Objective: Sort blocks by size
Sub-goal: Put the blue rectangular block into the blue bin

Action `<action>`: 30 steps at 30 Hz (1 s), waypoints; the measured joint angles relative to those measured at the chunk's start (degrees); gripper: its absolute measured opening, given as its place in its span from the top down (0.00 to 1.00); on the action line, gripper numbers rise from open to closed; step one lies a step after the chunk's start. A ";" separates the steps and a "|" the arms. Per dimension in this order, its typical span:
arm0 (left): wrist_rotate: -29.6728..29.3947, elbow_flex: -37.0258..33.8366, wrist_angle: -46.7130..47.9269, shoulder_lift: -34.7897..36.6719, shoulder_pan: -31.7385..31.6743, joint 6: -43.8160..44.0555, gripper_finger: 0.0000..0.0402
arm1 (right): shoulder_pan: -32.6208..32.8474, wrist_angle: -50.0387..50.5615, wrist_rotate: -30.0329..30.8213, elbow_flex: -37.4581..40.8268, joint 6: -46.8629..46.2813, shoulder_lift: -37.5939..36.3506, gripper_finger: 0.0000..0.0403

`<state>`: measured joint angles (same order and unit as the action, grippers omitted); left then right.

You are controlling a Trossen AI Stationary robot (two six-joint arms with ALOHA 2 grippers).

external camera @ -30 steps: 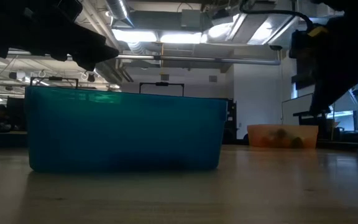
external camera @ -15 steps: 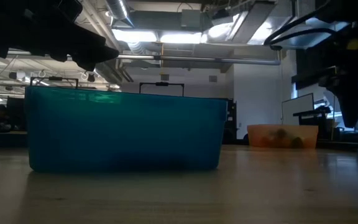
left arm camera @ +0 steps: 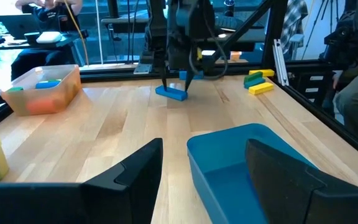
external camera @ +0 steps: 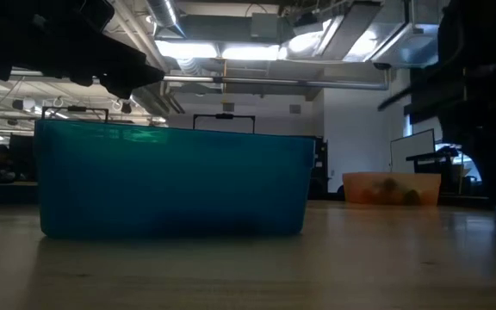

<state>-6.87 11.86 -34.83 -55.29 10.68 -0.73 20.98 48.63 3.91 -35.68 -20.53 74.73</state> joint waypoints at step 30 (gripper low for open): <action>-0.18 0.04 -0.04 0.02 -0.28 0.07 0.47 | 0.00 9.54 3.34 -10.43 -33.74 7.53 0.40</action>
<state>-7.06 11.90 -34.87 -55.27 10.39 -0.66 20.97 58.17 7.25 -46.12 -54.27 82.26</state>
